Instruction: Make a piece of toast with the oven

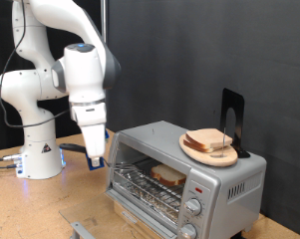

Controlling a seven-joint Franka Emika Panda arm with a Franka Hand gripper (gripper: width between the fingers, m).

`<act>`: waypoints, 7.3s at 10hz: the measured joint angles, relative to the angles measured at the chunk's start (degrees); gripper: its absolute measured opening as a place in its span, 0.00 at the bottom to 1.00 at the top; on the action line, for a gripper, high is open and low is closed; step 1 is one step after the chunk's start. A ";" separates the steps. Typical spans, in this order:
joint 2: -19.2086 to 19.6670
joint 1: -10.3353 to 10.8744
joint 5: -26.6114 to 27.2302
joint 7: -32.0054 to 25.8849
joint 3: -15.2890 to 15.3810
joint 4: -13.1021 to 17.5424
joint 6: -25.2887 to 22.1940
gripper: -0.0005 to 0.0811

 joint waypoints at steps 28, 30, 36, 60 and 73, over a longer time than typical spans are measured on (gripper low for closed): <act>-13.09 13.56 35.72 8.47 13.87 -2.26 5.25 0.50; -10.95 13.49 35.72 9.28 15.05 -2.26 7.23 0.50; -6.71 13.47 35.77 9.31 16.04 -2.23 10.41 0.50; -27.43 4.59 43.04 6.13 -8.13 -8.14 -18.44 1.00; -13.76 -3.58 37.35 26.80 -23.26 0.50 -38.15 1.00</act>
